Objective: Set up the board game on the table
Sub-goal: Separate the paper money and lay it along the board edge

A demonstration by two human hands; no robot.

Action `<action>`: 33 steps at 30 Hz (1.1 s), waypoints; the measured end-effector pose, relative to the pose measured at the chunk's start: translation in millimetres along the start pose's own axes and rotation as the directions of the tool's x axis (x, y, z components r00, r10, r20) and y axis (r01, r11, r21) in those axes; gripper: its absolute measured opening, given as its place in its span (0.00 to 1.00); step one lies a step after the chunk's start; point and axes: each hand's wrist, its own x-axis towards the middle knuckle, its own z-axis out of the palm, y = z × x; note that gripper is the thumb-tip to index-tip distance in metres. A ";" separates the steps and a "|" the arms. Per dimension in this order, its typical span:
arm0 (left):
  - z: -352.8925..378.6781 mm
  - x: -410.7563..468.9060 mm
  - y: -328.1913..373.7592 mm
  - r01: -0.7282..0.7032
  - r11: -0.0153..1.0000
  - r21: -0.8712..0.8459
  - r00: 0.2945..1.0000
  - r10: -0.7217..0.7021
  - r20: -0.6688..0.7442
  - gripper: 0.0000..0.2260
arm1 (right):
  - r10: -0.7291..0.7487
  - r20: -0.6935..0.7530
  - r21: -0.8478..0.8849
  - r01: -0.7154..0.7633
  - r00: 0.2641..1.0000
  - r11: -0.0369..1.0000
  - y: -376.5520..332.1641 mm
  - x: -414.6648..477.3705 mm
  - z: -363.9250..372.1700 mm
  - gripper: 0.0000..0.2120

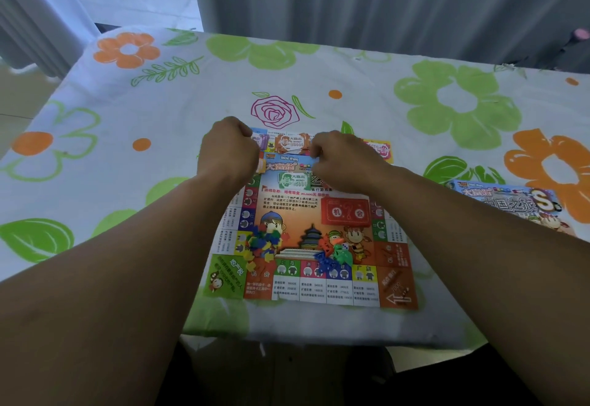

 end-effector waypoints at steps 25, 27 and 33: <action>-19.7 -6.6 -21.2 -0.127 0.952 0.278 0.982 0.082 0.170 0.15 | -0.136 0.004 -0.105 0.136 0.991 0.985 -63.9 30.7 28.3 0.15; -19.5 -6.2 -22.2 -0.137 0.950 0.280 0.980 0.089 0.178 0.16 | -0.132 0.010 -0.105 0.132 0.991 0.986 -64.5 31.7 31.2 0.15; -23.3 -5.0 -26.4 -0.166 0.944 0.286 0.973 0.109 0.205 0.15 | -0.150 0.028 -0.107 0.152 0.988 0.982 -66.3 29.4 32.3 0.14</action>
